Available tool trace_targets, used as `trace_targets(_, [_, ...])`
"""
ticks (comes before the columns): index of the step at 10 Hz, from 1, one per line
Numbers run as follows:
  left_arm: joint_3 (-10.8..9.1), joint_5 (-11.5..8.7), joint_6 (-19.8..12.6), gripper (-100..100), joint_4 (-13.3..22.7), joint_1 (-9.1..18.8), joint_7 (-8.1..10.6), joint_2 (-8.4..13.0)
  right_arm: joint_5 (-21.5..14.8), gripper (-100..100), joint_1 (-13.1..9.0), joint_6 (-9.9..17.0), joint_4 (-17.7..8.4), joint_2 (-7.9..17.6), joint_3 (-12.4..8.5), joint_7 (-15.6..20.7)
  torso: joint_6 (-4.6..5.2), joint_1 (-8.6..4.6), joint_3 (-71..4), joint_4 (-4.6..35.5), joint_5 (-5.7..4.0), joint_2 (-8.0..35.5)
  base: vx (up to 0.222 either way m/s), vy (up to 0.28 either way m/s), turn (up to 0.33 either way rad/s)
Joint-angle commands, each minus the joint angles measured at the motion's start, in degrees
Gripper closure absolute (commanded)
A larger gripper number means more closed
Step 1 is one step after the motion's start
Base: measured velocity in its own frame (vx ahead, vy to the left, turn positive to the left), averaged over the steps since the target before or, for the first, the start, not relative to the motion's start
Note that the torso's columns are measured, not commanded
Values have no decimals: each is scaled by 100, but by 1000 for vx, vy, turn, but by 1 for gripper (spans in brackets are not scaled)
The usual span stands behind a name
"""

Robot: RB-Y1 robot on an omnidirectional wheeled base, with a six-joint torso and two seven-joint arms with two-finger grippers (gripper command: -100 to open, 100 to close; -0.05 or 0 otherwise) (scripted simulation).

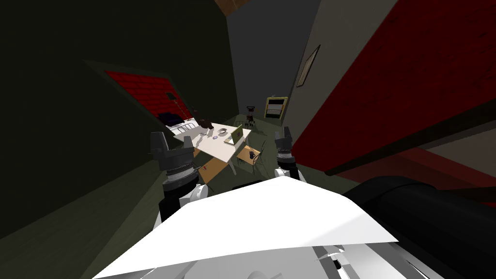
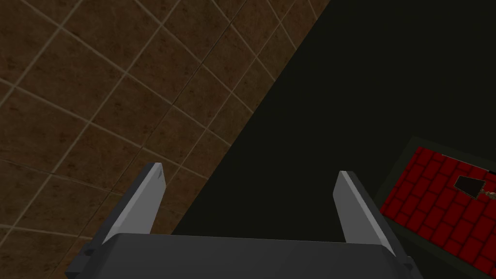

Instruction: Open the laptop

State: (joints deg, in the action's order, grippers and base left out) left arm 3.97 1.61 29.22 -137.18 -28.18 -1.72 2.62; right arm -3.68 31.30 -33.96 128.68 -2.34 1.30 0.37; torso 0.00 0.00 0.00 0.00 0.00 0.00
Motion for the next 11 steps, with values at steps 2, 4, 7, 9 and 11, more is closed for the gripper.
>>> trace_targets(2, [0, 0, 0, 0, 0, 0, 0, 0, 0, 0, 0, 0, 0, 0, 0, 0, 0, 0, -1200, 600, 0, 597, 0, 0, 0])
trace_targets(4, [0, 0, 0, 0, -1, 0, 0, 0, 0, 0, 0, 0, 1, 0, 0, 0, 0, 0, -2850, 1424, 0, 1422, 0, 0, 0])
trace_targets(7, [0, 0, 0, 0, -1, 0, 0, 0, 0, 0, 0, 0, 2, 0, 0, 0, 0, 0, -5381, 2691, 0, 2693, 0, 0, 0])
trace_targets(9, [0, 0, 1, 0, -2, 0, 0, 0, 0, 0, 0, -1, 2, 0, 0, 0, 0, 0, -7073, 3537, 0, 3539, 0, 0, 0])
trace_targets(11, [4, -69, -63, -100, 120, 69, 24, 309, 0, 0, 0, 0, 0, 0, 0, 0, 1, 0, -8316, 4148, 0, 4151, 20, -2, -70])
